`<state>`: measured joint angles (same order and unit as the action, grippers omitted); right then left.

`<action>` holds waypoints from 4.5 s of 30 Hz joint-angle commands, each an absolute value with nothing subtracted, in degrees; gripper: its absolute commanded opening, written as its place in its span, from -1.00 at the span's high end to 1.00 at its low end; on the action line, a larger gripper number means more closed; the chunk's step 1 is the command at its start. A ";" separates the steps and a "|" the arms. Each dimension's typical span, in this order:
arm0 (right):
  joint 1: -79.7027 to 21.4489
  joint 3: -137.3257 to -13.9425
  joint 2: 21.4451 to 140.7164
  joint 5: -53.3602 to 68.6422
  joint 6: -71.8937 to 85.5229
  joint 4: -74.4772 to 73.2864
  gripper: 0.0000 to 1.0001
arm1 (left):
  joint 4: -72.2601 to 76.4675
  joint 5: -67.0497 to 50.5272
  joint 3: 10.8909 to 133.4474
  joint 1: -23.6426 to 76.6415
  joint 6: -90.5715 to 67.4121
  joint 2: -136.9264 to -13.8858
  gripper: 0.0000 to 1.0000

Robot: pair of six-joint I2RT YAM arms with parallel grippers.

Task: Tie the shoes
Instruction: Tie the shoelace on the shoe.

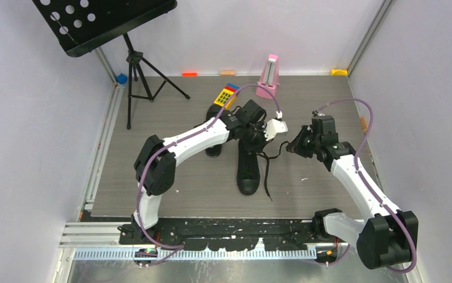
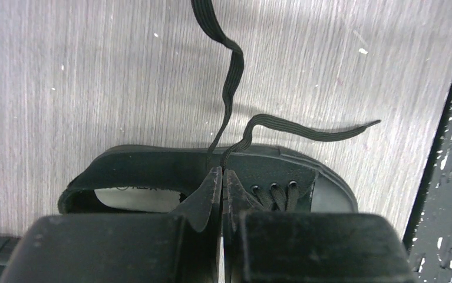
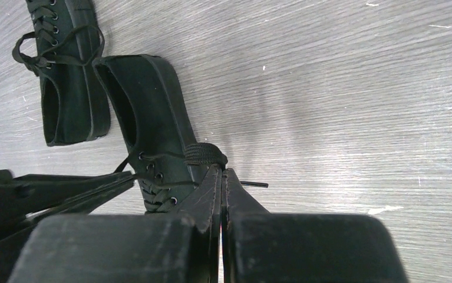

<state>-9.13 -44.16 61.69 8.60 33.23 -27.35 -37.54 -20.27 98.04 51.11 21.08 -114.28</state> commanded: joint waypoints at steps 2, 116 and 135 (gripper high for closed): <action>-8.69 -45.36 61.96 11.24 33.08 -25.82 1.00 | -34.32 -24.79 98.32 50.45 17.93 -111.36 1.00; -13.54 -40.16 64.54 6.90 38.82 -10.03 -0.16 | -25.70 -8.30 83.16 45.56 -4.12 -94.69 -0.99; -13.45 -42.28 64.81 5.49 36.92 -14.93 -0.05 | -32.41 -21.97 93.37 38.78 -21.64 -109.65 -0.05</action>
